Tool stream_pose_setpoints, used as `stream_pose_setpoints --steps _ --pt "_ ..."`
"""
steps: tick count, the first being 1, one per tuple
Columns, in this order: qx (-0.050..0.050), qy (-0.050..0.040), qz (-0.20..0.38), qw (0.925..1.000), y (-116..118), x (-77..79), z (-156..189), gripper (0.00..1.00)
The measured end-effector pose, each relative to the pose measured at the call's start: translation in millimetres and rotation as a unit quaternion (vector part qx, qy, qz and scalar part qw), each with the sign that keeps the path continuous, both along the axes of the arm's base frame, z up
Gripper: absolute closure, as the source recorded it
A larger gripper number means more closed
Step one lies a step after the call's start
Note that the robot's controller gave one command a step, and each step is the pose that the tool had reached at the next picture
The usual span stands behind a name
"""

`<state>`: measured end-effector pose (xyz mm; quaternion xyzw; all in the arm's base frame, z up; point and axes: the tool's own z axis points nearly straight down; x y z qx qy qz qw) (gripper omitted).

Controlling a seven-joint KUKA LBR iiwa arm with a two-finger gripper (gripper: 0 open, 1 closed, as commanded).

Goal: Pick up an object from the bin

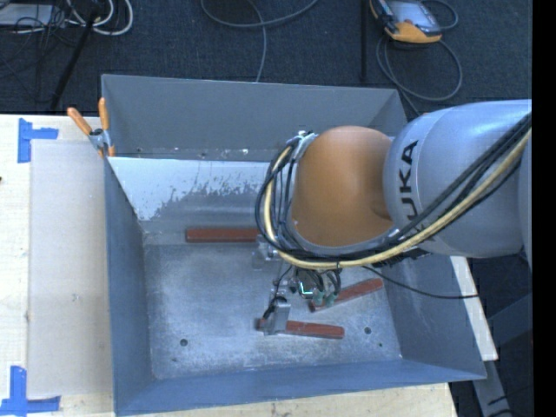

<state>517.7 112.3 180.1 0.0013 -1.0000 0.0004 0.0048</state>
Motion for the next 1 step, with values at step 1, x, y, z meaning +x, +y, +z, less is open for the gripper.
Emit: stream_pose_setpoints --steps 1 --pt "0.001 0.0002 0.074 0.9973 -57.4 -1.2 -114.4 0.00"
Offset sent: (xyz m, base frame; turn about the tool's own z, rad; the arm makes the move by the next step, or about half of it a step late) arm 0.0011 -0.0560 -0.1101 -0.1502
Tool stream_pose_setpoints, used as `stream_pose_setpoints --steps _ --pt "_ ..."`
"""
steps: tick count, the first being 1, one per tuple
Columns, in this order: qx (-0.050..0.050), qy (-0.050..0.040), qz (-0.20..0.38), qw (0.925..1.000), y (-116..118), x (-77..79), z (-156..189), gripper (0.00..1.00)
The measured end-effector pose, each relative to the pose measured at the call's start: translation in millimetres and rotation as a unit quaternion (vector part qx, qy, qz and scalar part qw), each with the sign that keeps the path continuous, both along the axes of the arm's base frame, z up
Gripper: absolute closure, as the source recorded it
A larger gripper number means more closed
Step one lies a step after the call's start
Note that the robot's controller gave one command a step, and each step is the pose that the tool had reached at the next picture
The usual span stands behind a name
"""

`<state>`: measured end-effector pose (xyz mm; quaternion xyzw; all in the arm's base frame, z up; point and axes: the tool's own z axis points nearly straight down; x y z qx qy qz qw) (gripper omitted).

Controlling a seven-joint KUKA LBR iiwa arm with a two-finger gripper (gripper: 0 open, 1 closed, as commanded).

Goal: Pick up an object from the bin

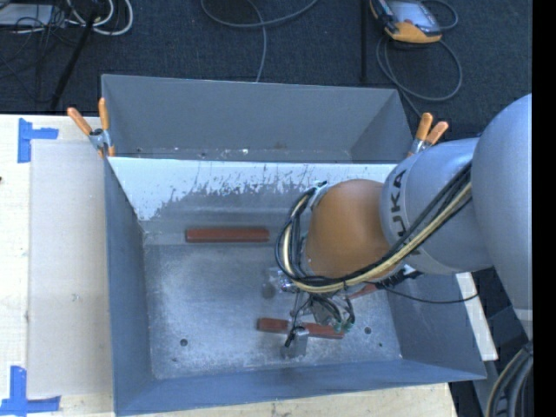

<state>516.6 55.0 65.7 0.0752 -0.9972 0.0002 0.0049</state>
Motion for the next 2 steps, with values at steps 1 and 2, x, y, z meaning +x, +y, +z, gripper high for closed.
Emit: stream_pose_setpoints --steps 1,2 --pt "0.001 -0.0040 0.062 0.9980 6.7 1.4 3.5 0.00" --pt "0.001 -0.0036 0.060 0.9982 5.9 1.4 3.5 1.00"
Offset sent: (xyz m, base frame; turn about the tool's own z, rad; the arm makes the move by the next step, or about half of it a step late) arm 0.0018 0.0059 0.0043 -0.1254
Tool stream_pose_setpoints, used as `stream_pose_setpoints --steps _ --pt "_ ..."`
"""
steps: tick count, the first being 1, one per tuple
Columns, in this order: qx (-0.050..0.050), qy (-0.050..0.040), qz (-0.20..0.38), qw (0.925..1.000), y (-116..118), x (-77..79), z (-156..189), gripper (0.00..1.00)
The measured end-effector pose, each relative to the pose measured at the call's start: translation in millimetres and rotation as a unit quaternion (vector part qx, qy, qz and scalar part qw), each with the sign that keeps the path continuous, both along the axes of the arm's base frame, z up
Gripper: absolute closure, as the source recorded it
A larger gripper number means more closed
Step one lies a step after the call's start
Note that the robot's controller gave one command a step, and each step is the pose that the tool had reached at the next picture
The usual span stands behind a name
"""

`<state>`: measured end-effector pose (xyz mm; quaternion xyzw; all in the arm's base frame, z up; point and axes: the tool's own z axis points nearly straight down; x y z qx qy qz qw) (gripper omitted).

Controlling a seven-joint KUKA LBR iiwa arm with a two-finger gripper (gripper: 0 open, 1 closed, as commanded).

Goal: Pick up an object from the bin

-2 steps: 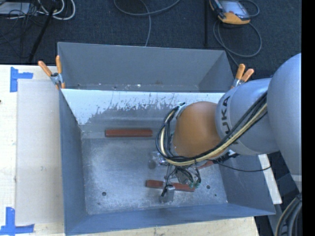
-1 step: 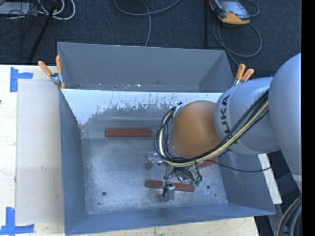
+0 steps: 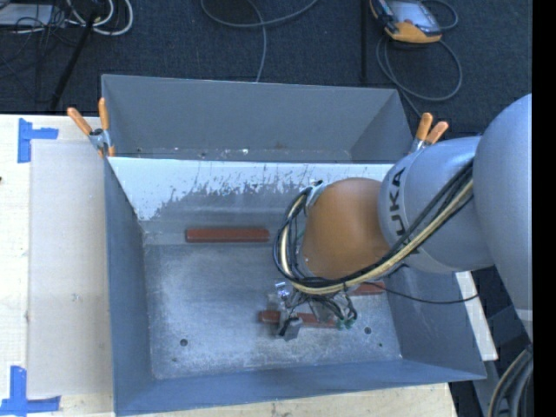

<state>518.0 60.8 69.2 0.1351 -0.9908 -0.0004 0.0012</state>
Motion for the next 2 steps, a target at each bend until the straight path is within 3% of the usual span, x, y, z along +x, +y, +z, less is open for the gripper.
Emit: stream_pose_setpoints --steps 1,2 --pt "0.000 0.0001 -0.001 1.0000 -0.2 0.0 0.0 0.00" --pt "0.000 -0.0025 0.195 0.9809 -2.2 62.4 0.9 0.00"
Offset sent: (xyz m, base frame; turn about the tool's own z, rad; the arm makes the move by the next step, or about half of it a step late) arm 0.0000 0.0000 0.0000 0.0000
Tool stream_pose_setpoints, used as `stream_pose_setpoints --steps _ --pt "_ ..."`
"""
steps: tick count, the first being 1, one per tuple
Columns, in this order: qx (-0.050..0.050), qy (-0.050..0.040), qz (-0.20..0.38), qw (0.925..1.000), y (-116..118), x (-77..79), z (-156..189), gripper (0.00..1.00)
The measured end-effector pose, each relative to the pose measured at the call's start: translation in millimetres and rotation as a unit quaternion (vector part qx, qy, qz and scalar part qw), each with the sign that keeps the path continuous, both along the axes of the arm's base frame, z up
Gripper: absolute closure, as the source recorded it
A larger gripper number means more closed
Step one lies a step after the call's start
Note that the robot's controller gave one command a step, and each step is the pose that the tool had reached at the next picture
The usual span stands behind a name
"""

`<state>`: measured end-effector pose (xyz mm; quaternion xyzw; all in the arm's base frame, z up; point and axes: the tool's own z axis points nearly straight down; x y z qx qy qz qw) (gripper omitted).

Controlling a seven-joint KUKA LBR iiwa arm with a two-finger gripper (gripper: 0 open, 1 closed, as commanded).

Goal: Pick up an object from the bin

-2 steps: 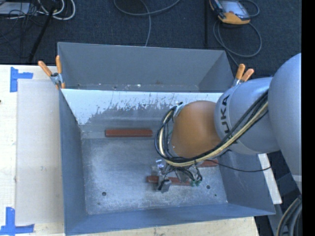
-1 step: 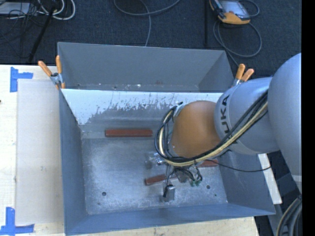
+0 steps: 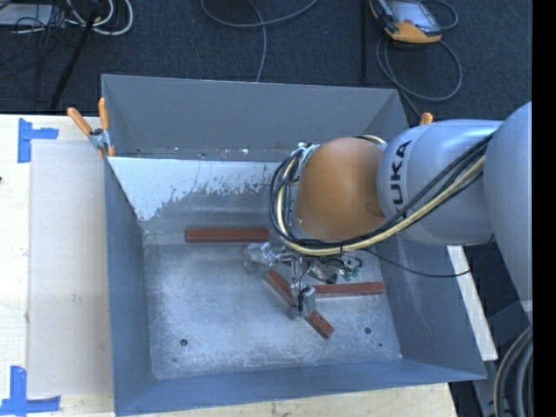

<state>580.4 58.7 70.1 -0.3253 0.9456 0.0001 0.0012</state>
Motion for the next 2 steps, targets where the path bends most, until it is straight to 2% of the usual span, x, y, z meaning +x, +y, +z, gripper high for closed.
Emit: stream_pose_setpoints --steps 1,2 --pt "0.000 -0.0036 0.019 0.9998 -15.0 18.0 77.8 0.00" --pt "-0.001 -0.0001 -0.008 1.0000 -66.6 37.4 61.9 0.00"
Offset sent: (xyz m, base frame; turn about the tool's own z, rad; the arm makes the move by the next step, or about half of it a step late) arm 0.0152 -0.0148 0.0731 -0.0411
